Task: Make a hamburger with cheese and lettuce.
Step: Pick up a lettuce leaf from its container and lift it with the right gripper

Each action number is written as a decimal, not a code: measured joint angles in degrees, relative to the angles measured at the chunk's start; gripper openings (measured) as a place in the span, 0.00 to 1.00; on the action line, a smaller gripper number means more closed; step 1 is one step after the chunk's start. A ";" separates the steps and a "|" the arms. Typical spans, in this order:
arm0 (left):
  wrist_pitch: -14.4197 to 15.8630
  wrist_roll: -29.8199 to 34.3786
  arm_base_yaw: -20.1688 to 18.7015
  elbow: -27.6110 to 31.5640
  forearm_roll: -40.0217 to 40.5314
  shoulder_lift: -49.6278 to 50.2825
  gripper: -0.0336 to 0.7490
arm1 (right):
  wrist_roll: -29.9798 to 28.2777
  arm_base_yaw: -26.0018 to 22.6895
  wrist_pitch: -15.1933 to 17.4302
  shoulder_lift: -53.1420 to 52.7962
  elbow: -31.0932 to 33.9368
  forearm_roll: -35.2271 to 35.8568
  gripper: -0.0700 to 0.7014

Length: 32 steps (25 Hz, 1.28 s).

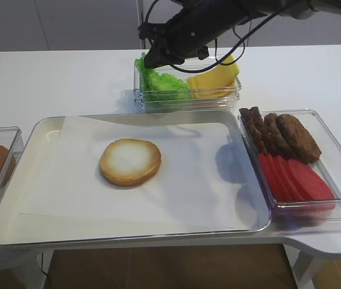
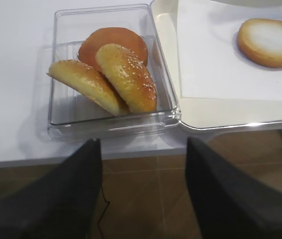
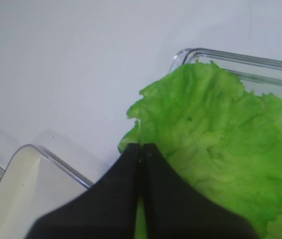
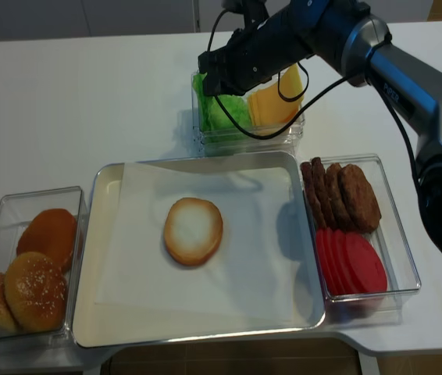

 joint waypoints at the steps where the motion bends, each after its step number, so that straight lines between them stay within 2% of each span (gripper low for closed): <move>1: 0.00 0.00 0.00 0.00 0.00 0.00 0.56 | 0.00 0.00 0.11 -0.10 0.00 -0.12 0.10; 19: 0.00 0.00 0.00 0.00 0.00 0.00 0.56 | 0.71 0.00 2.31 -6.94 0.00 -2.79 0.09; 26: 0.00 0.00 0.00 0.00 0.00 0.00 0.56 | 6.96 0.00 5.40 -13.31 0.00 -10.12 0.09; 32: 0.00 0.00 0.00 0.00 0.00 0.00 0.56 | 8.42 0.00 10.79 -19.44 0.47 -11.78 0.09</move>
